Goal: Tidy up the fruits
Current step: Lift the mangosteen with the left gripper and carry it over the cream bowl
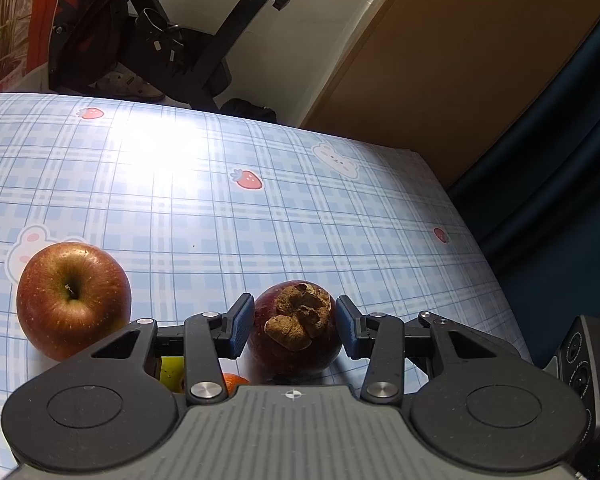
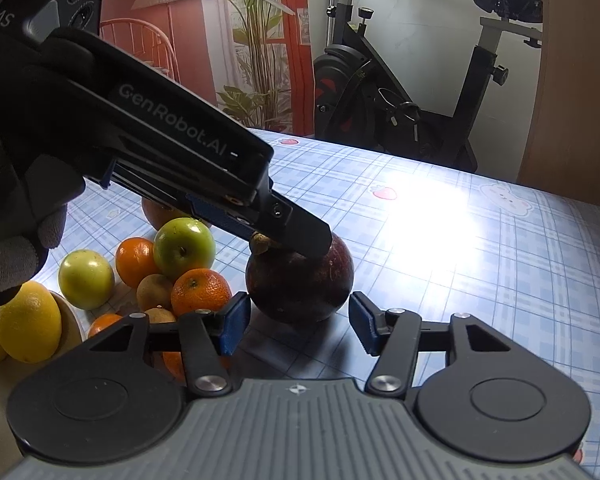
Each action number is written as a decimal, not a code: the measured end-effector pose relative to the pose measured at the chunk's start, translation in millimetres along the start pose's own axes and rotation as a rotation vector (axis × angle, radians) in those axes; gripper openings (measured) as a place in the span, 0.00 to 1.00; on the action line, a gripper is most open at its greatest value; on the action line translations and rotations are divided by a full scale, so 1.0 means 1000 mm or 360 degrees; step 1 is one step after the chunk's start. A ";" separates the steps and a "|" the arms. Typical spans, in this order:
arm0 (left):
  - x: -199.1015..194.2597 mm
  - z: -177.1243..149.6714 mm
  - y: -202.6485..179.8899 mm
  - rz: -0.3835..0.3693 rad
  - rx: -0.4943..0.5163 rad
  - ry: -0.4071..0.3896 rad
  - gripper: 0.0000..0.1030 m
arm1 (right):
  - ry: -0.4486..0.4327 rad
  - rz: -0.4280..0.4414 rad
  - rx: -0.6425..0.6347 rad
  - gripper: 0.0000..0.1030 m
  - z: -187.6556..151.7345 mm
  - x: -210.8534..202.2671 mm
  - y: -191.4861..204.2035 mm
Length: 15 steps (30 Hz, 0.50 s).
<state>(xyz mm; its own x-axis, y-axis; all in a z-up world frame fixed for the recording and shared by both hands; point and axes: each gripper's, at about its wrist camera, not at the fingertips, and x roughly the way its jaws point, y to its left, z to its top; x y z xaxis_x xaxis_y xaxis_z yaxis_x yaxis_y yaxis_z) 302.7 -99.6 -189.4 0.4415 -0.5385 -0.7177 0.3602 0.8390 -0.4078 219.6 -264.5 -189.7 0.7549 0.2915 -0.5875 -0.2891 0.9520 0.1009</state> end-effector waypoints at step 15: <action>-0.043 -0.019 -0.015 -0.0042 0.0021 -0.0029 0.45 | -0.0075 -0.0039 0.0013 0.60 -0.002 -0.034 0.023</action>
<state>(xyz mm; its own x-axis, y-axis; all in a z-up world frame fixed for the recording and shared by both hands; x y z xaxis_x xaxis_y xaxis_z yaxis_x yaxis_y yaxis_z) 262.9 -87.8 -163.0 0.4466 -0.5619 -0.6962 0.3827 0.8234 -0.4190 185.8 -253.1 -168.7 0.7886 0.2717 -0.5516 -0.2654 0.9596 0.0933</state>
